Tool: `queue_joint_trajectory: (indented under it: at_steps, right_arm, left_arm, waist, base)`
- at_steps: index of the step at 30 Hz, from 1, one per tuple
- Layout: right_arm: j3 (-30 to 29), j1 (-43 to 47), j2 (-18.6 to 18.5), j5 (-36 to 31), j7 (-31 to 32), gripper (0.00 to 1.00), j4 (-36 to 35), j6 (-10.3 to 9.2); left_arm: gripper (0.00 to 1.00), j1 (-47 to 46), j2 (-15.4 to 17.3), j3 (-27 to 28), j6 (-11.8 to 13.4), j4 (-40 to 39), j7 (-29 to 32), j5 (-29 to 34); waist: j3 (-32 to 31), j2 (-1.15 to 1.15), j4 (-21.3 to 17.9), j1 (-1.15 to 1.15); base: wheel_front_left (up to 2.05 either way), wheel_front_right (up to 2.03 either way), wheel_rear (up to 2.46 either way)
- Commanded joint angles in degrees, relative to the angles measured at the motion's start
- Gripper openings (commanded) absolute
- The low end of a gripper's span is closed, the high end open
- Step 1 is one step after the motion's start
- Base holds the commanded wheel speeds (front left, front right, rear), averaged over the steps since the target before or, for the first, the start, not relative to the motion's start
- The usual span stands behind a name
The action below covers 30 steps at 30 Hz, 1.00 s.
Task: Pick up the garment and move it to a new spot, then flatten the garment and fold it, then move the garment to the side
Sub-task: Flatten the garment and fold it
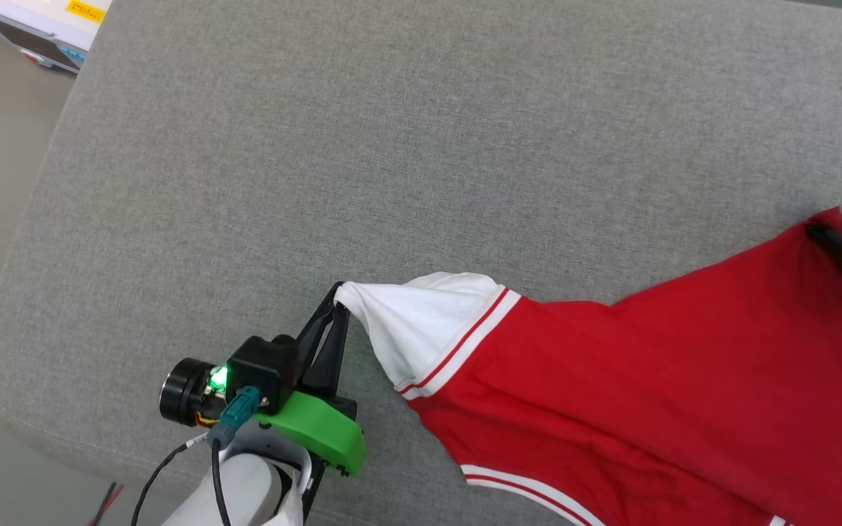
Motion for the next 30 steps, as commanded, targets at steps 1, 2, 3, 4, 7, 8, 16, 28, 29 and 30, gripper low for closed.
queue_joint_trajectory:
  at_steps: [1, 2, 3, 4, 7, 8, 16, 28, 29, 30]
  right_arm:
    - [1.5, 0.6, 1.3, 1.1, -2.2, 0.00, 1.1, -0.05]
    - [1.5, 0.2, 1.0, 0.9, -4.0, 0.00, 0.9, -0.05]
    - [1.3, -0.2, 0.8, 1.0, -6.6, 0.00, 0.7, -0.05]
    - [0.2, -0.4, 0.3, 2.9, -11.9, 0.00, 0.0, -0.05]
    - [-0.4, -0.3, -0.9, 3.8, -17.5, 0.00, -2.2, -0.05]
    - [-0.7, -0.2, -1.3, 4.3, -19.0, 0.00, -3.1, -0.05]
    - [-4.0, 0.4, -2.9, 5.0, -27.5, 0.00, -9.9, -0.05]
    - [-14.0, -4.3, -0.4, -0.2, -28.9, 0.00, -17.1, -0.05]
    - [-14.8, -5.3, -0.2, -0.7, -28.4, 0.00, -17.5, -0.05]
    - [-15.6, -6.7, 0.1, -1.3, -27.7, 0.00, -17.7, -0.05]
  left_arm:
    - [0.00, -1.0, 0.0, 0.3, -0.5, 0.5, -0.4, -0.2]
    - [0.00, -1.0, 0.1, 0.3, -0.6, 0.7, -0.5, -0.2]
    - [0.00, -1.0, 0.2, 0.3, -0.7, 1.0, -0.6, -0.2]
    - [0.00, -1.2, 1.0, 0.5, -1.0, 1.1, -0.8, 0.1]
    - [0.00, -2.0, 2.4, 1.2, -1.1, 0.5, -0.7, 0.4]
    - [0.00, -2.5, 3.0, 1.5, -1.2, 0.1, -0.5, 0.4]
    - [0.00, -10.4, 7.0, 3.9, -2.9, -3.7, 1.9, 1.6]
    - [0.00, -34.2, 9.3, 5.3, -9.2, -5.8, 8.7, 4.9]
    - [0.00, -36.5, 9.2, 5.4, -9.8, -5.5, 9.2, 5.0]
    - [0.00, -39.5, 8.7, 5.5, -10.6, -4.9, 9.6, 5.0]
  waist:
    - [-1.5, 0.00, -1.1, 0.00]
    - [-2.0, 0.00, -1.4, 0.00]
    - [-2.8, 0.00, -1.7, 0.00]
    - [-5.0, 0.00, -2.6, 0.00]
    - [-7.4, 0.00, -3.8, 0.00]
    - [-8.2, 0.00, -4.3, 0.00]
    - [-11.8, 0.00, -7.4, 0.00]
    - [-9.1, 0.00, -10.6, 0.00]
    - [-8.3, 0.00, -10.7, 0.00]
    - [-7.2, 0.00, -10.9, 0.00]
  base:
    - [0.00, 0.00, 0.00]
    - [0.00, 0.00, 0.00]
    - [0.00, 0.00, 0.00]
    - [0.00, 0.00, 0.00]
    - [0.00, 0.00, 0.00]
    - [0.00, 0.00, 0.00]
    - [0.00, 0.00, 0.00]
    - [0.00, 0.00, 0.00]
    - [0.00, 0.00, 0.00]
    - [0.00, 0.00, 0.00]
